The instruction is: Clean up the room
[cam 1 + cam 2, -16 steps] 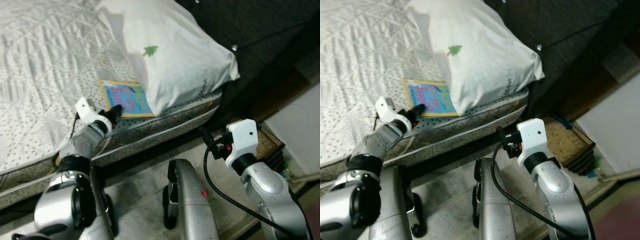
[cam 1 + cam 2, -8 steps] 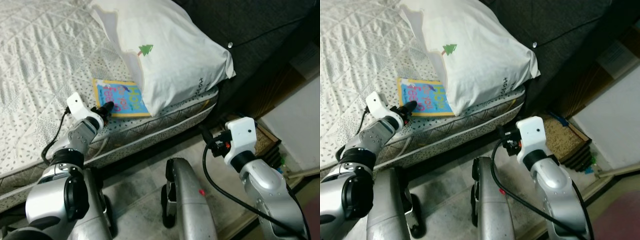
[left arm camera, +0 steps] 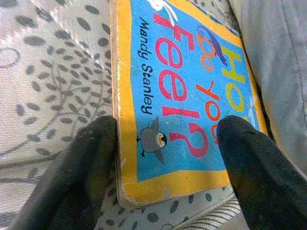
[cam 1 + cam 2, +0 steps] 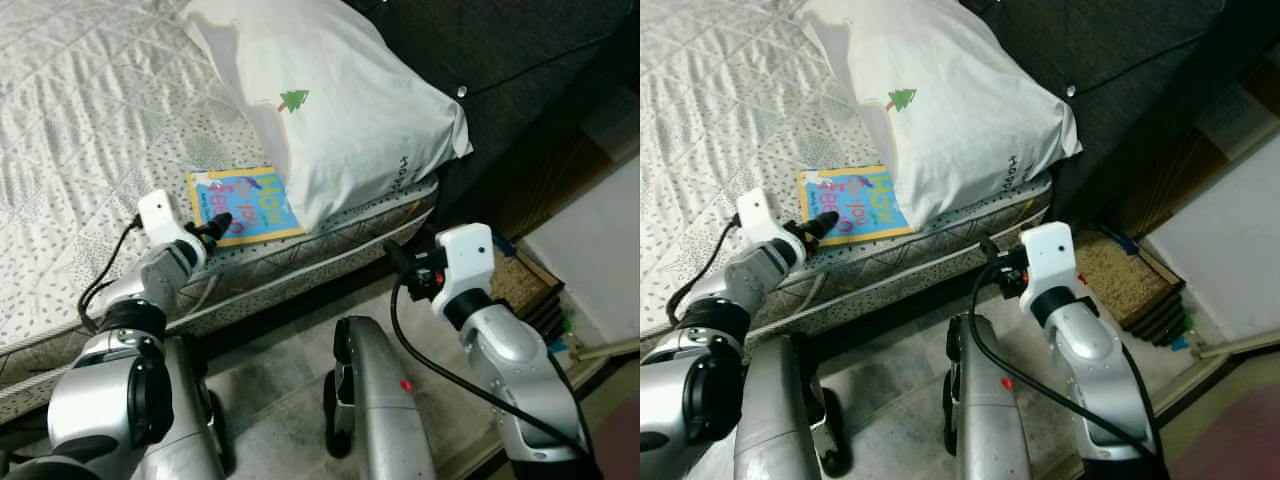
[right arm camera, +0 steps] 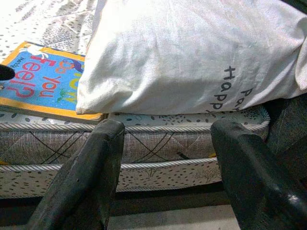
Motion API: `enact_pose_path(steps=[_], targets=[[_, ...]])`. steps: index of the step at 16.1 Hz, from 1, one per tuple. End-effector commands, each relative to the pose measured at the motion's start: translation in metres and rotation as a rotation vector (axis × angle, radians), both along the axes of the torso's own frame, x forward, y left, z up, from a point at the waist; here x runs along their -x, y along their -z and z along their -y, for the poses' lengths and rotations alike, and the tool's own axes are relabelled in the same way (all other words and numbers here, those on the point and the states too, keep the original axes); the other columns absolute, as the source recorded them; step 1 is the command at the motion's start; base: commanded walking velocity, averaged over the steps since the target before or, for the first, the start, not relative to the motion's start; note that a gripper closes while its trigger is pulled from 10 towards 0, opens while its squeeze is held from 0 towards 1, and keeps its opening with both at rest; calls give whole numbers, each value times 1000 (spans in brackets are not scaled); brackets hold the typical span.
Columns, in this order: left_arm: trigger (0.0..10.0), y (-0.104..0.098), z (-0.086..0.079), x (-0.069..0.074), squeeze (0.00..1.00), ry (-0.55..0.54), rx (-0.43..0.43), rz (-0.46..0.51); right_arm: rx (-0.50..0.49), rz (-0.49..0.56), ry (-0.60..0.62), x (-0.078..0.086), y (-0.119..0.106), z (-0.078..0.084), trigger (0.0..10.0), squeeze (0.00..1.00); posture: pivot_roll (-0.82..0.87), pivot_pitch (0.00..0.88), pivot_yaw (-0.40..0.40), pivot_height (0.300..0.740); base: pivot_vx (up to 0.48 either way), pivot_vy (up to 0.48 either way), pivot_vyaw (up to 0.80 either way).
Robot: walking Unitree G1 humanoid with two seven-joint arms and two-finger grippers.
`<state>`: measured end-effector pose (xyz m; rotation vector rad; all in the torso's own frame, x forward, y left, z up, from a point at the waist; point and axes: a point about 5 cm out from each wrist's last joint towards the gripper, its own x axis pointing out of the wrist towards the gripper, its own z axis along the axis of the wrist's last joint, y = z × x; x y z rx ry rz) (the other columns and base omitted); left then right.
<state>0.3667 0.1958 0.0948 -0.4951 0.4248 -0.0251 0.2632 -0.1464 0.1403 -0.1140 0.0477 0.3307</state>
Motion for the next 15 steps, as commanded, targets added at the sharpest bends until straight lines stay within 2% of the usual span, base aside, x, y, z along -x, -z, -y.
enact_pose_path(steps=[1,6,9,11,14,15], targets=[[10000,5,3,2,1000,7,-18,-22,10,-6,9,0,3,3,10000,0,-191,184,-144,545,0,0,0],[10000,9,25,5,1000,43,-5,-20,-9,13,-4,-11,4,-6,10000,0,-148,152,-140,545,0,0,0],[10000,13,30,11,1000,51,0,-16,-33,35,-20,-21,3,-16,10000,0,-107,117,-133,545,0,0,0],[10000,14,28,14,1000,44,-4,-11,-48,47,-27,-27,4,-23,10000,0,-89,92,-126,545,0,0,0],[10000,5,18,24,1000,-24,-19,68,-68,69,-32,-36,5,-30,10000,0,-60,37,-111,545,0,0,0],[10000,5,18,24,1000,-24,-19,68,-68,69,-32,-36,5,-30,10000,0,-60,37,-111,545,0,0,0]])
